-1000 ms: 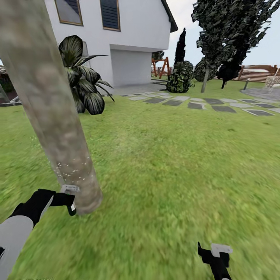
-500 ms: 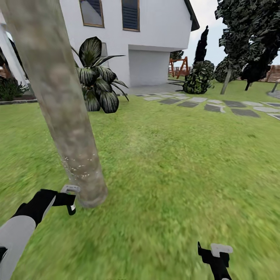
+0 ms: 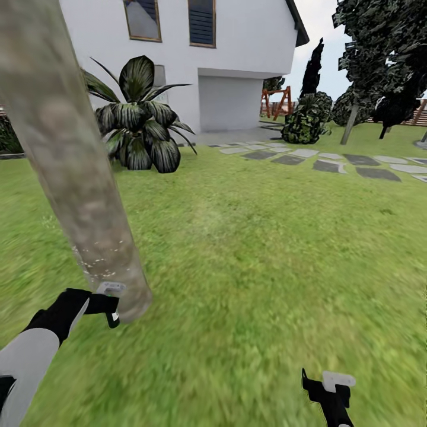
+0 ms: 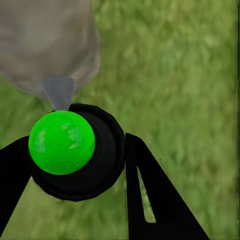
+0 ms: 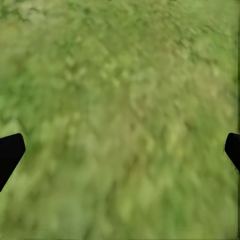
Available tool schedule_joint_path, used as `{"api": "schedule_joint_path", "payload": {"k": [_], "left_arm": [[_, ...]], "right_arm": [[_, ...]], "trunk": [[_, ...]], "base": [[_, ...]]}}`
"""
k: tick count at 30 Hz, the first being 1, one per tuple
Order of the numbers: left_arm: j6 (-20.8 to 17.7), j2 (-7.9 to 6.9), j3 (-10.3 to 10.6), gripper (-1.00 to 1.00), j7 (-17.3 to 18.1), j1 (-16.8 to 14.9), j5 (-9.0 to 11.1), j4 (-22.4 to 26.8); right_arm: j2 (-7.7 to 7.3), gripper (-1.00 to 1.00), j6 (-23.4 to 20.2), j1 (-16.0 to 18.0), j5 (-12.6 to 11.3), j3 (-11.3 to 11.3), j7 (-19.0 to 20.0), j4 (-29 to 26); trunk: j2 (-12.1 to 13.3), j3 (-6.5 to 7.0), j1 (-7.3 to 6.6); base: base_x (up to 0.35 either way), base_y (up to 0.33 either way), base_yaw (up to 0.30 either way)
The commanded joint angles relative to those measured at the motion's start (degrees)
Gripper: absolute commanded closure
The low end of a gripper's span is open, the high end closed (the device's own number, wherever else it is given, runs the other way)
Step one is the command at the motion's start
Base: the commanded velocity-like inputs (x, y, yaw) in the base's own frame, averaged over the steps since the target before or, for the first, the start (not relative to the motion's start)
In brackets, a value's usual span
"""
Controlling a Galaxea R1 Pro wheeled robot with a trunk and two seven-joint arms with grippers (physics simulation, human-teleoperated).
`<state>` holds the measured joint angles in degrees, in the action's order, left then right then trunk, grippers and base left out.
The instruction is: In the garden, pick up the pesticide atomizer on the floor and spray pesticide onto both trees until each tree trunk is fully covered.
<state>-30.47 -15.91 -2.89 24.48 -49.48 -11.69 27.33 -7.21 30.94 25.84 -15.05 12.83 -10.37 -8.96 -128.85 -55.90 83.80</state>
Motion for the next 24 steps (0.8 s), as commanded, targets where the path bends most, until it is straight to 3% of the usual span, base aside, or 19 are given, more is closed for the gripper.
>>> {"api": "schedule_joint_path", "payload": {"k": [1,5,17,22,24], "left_arm": [[0.02,0.00,0.00,1.00,0.00,0.00,0.01,0.00],[0.05,0.00,-0.01,1.00,0.00,0.00,0.00,0.00],[0.05,-0.08,-0.11,1.00,-0.05,0.00,-0.08,0.05],[0.09,0.14,-0.02,1.00,0.52,-0.02,0.13,1.07],[-0.64,0.15,0.34,1.00,0.61,-0.29,-0.16,4.34]], "right_arm": [[0.00,-1.00,0.00,0.00,0.01,0.00,0.00,0.00],[0.06,-1.00,0.00,0.00,0.02,0.03,0.00,0.00],[0.09,-1.00,0.00,0.00,0.02,0.08,0.00,0.00],[0.01,-1.00,0.00,0.00,0.02,0.00,0.00,0.00],[0.00,-1.00,0.00,0.00,0.02,0.00,0.00,0.00]], "trunk": [[0.00,0.00,0.00],[0.00,0.00,0.00],[0.00,0.00,0.00],[0.00,0.00,0.00],[0.00,0.00,0.00]], "base": [[0.157,-0.262,0.000],[0.120,-0.263,0.103],[0.042,-0.264,0.272],[0.044,-0.050,0.277],[0.002,-0.002,0.277]]}}
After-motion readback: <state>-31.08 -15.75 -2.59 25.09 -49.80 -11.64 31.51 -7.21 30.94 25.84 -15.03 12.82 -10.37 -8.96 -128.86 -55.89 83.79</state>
